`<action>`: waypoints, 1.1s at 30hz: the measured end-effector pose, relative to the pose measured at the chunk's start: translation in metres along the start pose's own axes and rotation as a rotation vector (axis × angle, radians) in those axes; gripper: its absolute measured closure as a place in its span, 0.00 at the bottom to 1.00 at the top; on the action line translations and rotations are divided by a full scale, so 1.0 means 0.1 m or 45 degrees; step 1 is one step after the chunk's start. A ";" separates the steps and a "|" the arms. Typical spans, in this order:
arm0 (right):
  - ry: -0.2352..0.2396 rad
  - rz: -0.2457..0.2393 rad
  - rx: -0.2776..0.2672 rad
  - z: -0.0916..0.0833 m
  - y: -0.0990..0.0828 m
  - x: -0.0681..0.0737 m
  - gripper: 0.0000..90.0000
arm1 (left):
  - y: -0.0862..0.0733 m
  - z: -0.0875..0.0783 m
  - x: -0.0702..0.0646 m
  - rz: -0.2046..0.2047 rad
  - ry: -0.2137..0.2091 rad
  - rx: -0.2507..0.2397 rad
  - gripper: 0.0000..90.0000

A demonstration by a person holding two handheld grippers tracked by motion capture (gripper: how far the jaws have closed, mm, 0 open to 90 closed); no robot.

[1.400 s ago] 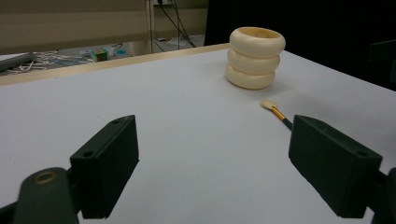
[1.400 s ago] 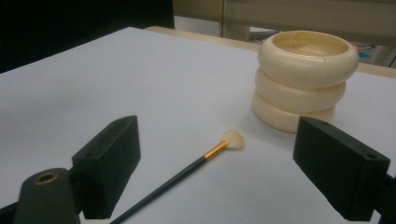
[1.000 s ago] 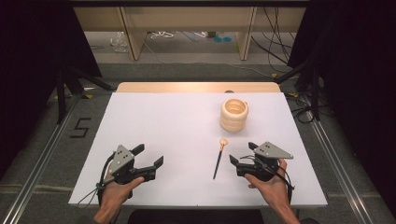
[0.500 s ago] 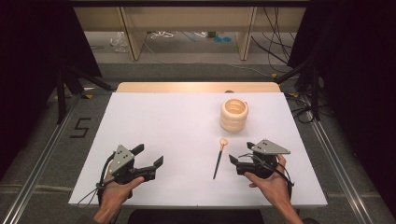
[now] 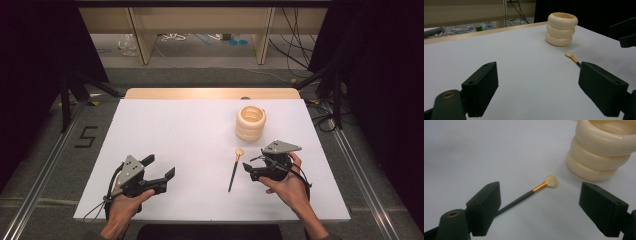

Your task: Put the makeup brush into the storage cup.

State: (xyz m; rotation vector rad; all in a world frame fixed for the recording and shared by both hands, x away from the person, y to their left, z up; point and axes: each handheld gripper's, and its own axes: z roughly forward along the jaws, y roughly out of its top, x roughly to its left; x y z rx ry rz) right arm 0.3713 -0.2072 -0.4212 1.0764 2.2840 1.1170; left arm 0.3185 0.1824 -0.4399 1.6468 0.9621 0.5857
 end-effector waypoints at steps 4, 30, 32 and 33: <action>0.008 -0.007 0.055 0.06 0.04 -0.02 0.20 | 0.00 0.00 0.01 0.000 0.000 -0.002 0.18; 0.023 0.032 0.239 0.39 0.25 -0.02 0.22 | 0.00 0.00 0.00 -0.005 -0.005 -0.003 0.18; 0.025 0.040 0.255 0.43 0.26 -0.02 0.23 | 0.00 0.00 0.00 0.000 -0.004 -0.002 0.18; 0.029 0.035 0.264 0.45 0.27 -0.02 0.23 | 0.00 0.00 0.00 -0.004 -0.004 -0.003 0.18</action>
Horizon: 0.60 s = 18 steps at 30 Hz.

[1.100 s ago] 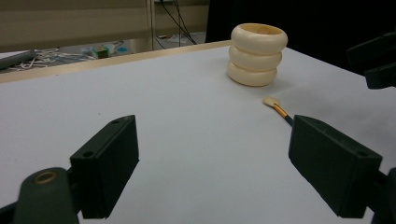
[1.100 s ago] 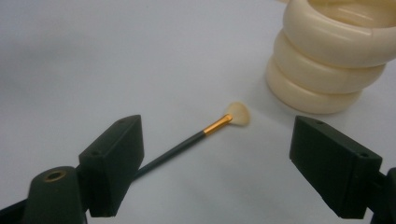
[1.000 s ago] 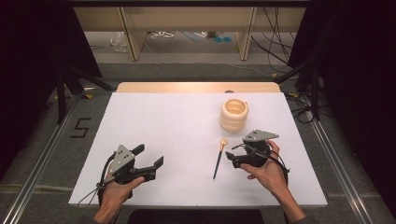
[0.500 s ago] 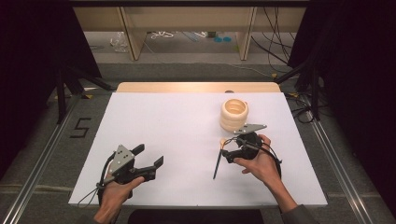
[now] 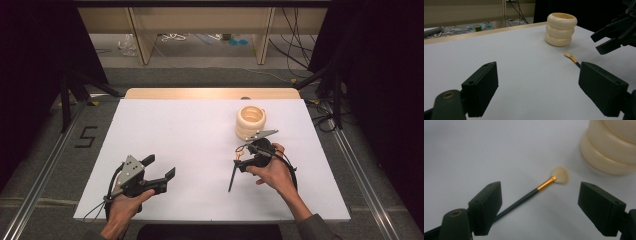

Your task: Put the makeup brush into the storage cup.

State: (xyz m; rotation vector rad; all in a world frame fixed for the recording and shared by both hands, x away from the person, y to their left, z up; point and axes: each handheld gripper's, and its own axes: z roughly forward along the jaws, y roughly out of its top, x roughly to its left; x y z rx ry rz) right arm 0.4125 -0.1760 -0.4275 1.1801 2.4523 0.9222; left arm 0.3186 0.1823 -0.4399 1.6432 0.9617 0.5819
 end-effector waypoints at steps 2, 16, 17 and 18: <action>0.013 0.017 0.028 0.03 0.02 0.01 0.25 | 0.00 0.00 0.00 0.003 -0.001 0.000 0.18; 0.015 0.050 0.151 0.21 0.09 0.02 0.29 | 0.00 0.00 0.00 -0.001 -0.002 0.002 0.18; 0.017 0.051 0.153 0.22 0.09 0.02 0.29 | 0.00 0.00 0.00 0.001 -0.002 0.004 0.18; 0.021 0.047 0.156 0.23 0.09 0.02 0.29 | 0.00 0.00 0.00 0.000 -0.003 0.007 0.18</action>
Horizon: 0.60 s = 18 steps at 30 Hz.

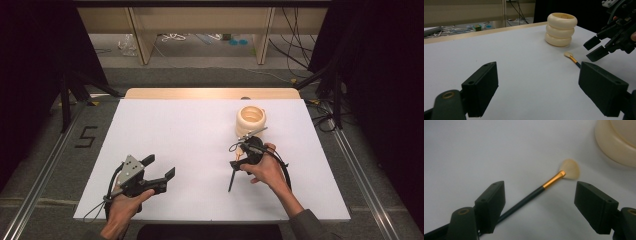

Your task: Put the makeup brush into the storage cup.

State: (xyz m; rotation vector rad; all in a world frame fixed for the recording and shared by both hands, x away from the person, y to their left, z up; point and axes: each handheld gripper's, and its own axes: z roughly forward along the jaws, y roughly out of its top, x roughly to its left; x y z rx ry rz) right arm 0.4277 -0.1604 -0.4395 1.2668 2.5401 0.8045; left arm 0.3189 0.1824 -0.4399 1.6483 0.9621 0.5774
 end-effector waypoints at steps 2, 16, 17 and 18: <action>0.005 0.000 0.017 0.02 0.00 0.00 0.30 | 0.00 0.00 0.00 0.004 -0.002 0.002 0.18; -0.008 -0.014 0.110 0.11 0.04 0.04 0.32 | 0.00 0.00 0.00 0.001 -0.002 0.001 0.18; -0.009 -0.018 0.109 0.12 0.04 0.04 0.32 | 0.00 0.00 0.00 0.001 -0.002 0.001 0.18; -0.007 -0.025 0.110 0.12 0.04 0.04 0.32 | 0.00 0.00 0.00 0.002 -0.002 0.001 0.18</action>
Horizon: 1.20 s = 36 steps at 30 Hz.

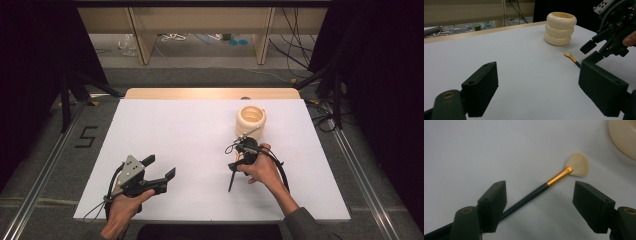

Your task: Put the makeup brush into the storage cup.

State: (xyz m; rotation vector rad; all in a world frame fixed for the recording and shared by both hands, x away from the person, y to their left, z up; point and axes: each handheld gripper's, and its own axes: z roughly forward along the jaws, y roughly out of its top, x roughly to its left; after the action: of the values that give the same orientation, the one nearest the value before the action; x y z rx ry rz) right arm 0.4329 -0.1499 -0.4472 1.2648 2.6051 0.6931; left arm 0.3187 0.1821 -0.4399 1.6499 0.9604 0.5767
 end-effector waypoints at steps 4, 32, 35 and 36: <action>0.000 0.000 0.014 0.01 0.01 0.01 0.33 | 0.00 0.00 0.00 0.003 0.000 0.000 0.18; 0.009 0.002 0.132 0.12 0.07 0.03 0.40 | 0.00 0.00 0.00 0.011 -0.005 0.004 0.18; 0.013 -0.019 0.136 0.13 0.07 0.01 0.40 | 0.00 0.00 0.00 0.011 -0.006 0.004 0.18; 0.012 -0.010 0.138 0.13 0.07 0.02 0.40 | 0.00 0.00 0.00 0.011 -0.006 0.004 0.18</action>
State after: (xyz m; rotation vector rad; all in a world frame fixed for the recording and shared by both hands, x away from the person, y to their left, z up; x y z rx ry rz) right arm 0.4416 -0.1401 -0.4553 1.2832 2.6866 0.5650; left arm 0.3189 0.1823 -0.4398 1.6583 0.9518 0.5774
